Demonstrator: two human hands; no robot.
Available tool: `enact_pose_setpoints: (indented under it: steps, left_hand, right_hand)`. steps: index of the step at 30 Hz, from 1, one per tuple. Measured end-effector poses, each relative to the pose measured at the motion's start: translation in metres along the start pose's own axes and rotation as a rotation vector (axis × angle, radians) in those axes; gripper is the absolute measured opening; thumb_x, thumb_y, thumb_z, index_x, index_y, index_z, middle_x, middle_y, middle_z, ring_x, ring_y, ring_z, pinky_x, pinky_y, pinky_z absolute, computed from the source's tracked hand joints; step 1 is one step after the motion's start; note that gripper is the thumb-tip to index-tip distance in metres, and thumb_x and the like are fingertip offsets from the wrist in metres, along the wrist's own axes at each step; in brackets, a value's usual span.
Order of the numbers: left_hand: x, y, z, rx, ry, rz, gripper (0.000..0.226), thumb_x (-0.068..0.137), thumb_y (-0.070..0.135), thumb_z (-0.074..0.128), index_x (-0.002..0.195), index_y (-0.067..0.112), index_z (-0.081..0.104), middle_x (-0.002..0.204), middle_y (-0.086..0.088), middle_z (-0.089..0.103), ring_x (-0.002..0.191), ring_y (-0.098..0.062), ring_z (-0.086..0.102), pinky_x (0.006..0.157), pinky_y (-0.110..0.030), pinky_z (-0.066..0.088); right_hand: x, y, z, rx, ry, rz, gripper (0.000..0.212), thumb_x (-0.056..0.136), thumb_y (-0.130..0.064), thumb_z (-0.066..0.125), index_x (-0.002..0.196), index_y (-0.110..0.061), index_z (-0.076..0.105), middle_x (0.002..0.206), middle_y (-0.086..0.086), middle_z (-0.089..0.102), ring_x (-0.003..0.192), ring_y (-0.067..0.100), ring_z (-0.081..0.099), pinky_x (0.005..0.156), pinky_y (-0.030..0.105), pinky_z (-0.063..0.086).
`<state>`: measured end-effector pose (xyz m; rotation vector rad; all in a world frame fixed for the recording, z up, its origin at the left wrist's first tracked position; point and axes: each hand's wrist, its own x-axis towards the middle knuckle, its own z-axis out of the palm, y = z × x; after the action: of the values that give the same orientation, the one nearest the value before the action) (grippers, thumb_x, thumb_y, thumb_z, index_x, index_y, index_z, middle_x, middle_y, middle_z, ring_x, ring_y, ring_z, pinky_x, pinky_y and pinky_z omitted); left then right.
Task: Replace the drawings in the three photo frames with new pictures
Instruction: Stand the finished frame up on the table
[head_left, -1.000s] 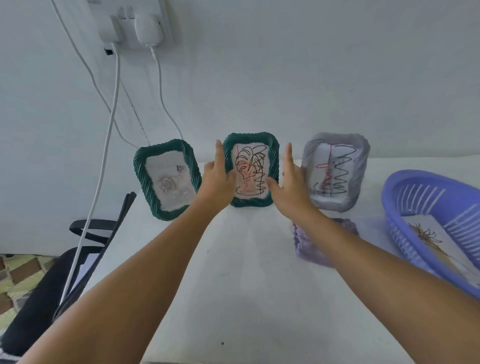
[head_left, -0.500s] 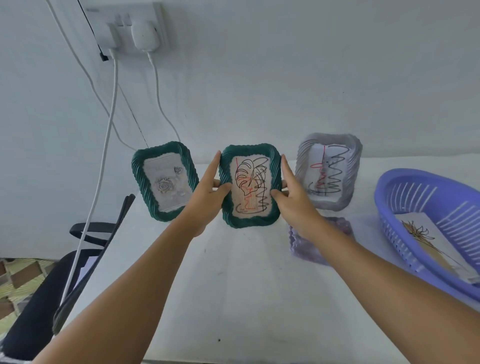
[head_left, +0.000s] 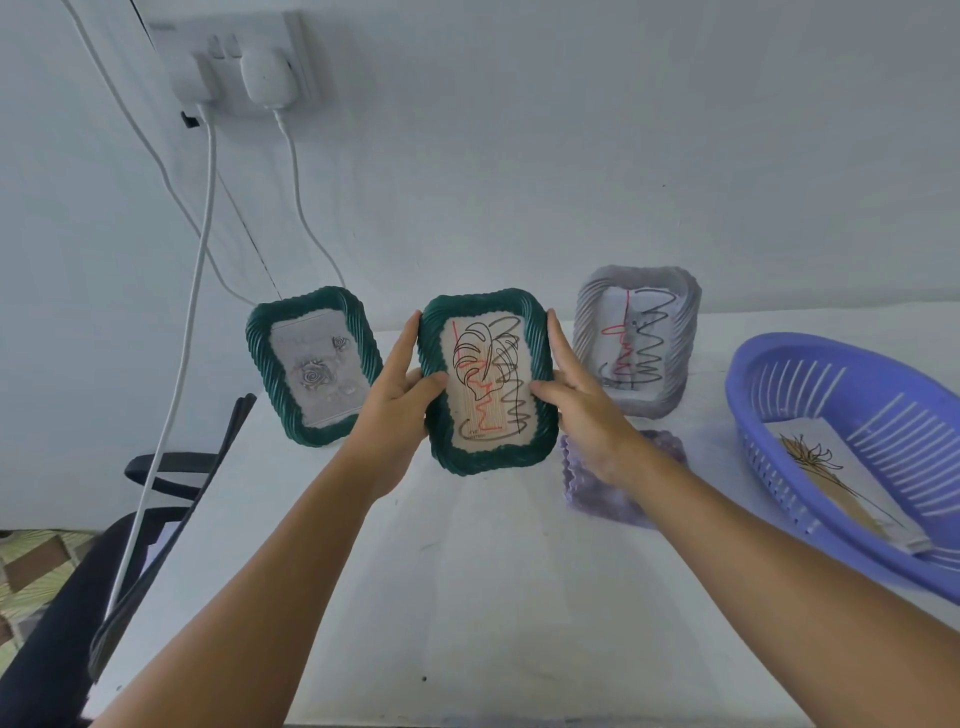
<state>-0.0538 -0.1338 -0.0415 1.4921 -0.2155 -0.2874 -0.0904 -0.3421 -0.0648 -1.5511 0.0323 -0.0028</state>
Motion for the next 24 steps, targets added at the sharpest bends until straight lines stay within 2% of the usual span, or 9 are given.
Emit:
enact_pose_setpoints:
  steps: [3,6,13,17,21,24]
  left_hand:
    - [-0.001,-0.001,0.001,0.009,-0.012,-0.001,0.070,0.108,0.004,0.039,0.158,0.048,0.017,0.125,-0.003,0.072,0.116,-0.021,0.068,0.094,-0.049,0.056]
    - [-0.002,-0.002,0.000,0.013,-0.023,-0.014,0.070,0.108,0.004,0.039,0.158,0.049,0.017,0.126,-0.002,0.071,0.119,-0.021,0.067,0.097,-0.051,0.054]
    - [-0.003,-0.008,0.003,0.088,0.019,-0.016,0.070,0.109,0.003,0.037,0.159,0.045,0.015,0.125,-0.005,0.071,0.119,-0.020,0.067,0.103,-0.051,0.051]
    - [0.001,-0.013,0.001,0.175,0.068,-0.028,0.070,0.108,0.007,0.042,0.156,0.052,0.019,0.124,-0.013,0.069,0.118,-0.025,0.065,0.104,-0.054,0.050]
    - [0.001,-0.012,0.007,0.323,0.127,-0.024,0.067,0.106,0.014,0.049,0.153,0.055,0.025,0.130,0.001,0.063,0.115,-0.013,0.065,0.099,-0.040,0.054]
    - [0.000,-0.010,0.010,0.496,0.187,-0.002,0.064,0.104,0.030,0.054,0.157,0.047,0.022,0.139,0.005,0.051,0.117,-0.012,0.058,0.095,-0.033,0.050]
  right_hand:
    - [-0.002,0.001,-0.001,0.021,-0.011,-0.011,0.075,0.106,-0.004,0.041,0.154,-0.058,0.018,0.134,-0.024,0.063,0.121,0.003,0.063,0.099,0.030,0.051]
    - [-0.005,0.005,-0.002,0.039,-0.018,-0.014,0.076,0.106,-0.003,0.042,0.154,-0.056,0.018,0.136,-0.024,0.062,0.122,0.003,0.062,0.094,0.026,0.053]
    - [-0.005,0.007,-0.001,0.034,-0.006,-0.037,0.075,0.105,-0.002,0.044,0.152,-0.058,0.024,0.142,-0.020,0.059,0.128,0.008,0.059,0.105,0.037,0.050]
    - [-0.006,0.008,-0.001,0.026,0.003,-0.048,0.076,0.105,-0.002,0.045,0.150,-0.060,0.026,0.145,-0.021,0.055,0.132,0.008,0.055,0.111,0.042,0.047]
    - [-0.007,0.008,-0.003,0.010,0.028,-0.072,0.074,0.105,-0.003,0.046,0.149,-0.059,0.029,0.149,-0.019,0.052,0.135,0.006,0.052,0.114,0.044,0.044]
    - [-0.008,0.009,-0.005,-0.063,0.062,-0.104,0.071,0.106,-0.009,0.047,0.151,-0.059,0.025,0.156,-0.024,0.040,0.140,-0.001,0.042,0.118,0.040,0.039]
